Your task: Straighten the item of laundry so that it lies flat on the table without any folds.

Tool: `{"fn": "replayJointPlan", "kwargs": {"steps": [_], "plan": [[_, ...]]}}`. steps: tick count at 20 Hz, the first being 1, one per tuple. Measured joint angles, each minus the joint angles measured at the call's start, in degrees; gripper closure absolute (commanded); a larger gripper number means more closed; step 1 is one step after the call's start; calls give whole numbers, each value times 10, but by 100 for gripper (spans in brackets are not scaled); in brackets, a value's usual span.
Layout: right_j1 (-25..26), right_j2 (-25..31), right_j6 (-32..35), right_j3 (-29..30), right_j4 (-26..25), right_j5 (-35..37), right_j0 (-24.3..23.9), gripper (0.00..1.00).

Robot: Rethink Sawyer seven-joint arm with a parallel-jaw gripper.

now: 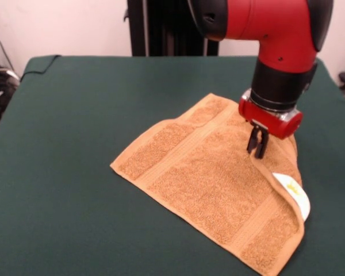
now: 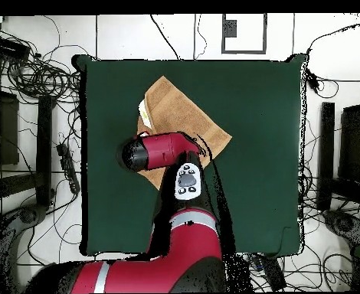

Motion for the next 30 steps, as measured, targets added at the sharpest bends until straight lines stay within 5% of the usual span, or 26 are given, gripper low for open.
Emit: {"fn": "replayJointPlan", "kwargs": {"steps": [8, 30], "plan": [[4, -5, 0, -3, 25, 4, 2, 100], [81, -136, 14, -101, 205, 104, 116, 100]]}}
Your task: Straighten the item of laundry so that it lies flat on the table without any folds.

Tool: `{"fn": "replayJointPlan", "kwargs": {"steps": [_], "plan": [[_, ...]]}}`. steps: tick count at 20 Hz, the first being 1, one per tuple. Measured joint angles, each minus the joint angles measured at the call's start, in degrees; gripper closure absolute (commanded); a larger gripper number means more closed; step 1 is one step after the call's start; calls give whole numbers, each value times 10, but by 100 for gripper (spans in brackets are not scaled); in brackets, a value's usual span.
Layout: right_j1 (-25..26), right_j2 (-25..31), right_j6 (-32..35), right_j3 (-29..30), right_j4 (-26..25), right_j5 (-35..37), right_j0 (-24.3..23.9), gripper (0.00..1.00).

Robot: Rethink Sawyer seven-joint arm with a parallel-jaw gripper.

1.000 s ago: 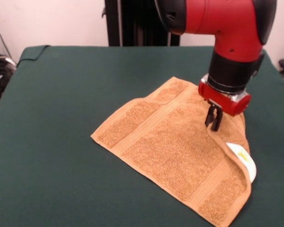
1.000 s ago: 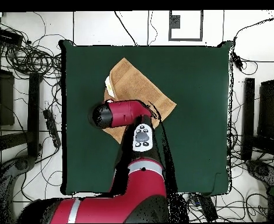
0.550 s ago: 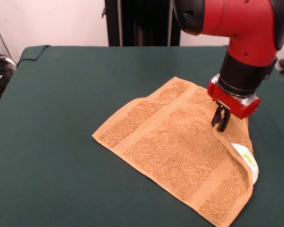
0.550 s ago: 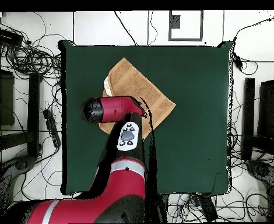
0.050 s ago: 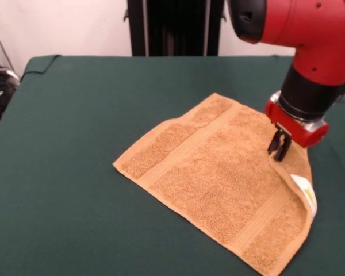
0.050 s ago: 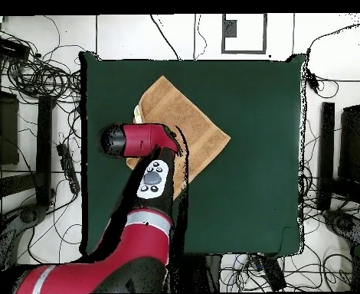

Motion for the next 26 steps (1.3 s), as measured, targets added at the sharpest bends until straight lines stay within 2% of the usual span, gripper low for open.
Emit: {"fn": "replayJointPlan", "kwargs": {"steps": [4, 14, 20, 21, 26], "plan": [[13, -20, 29, -11, 42, 9, 20, 100], [27, -23, 100, -12, 154, 9, 37, 100], [32, -28, 123, -12, 193, 9, 45, 100], [33, -28, 130, -12, 208, 9, 48, 0], [35, -27, 134, -12, 224, 9, 53, 0]]}}
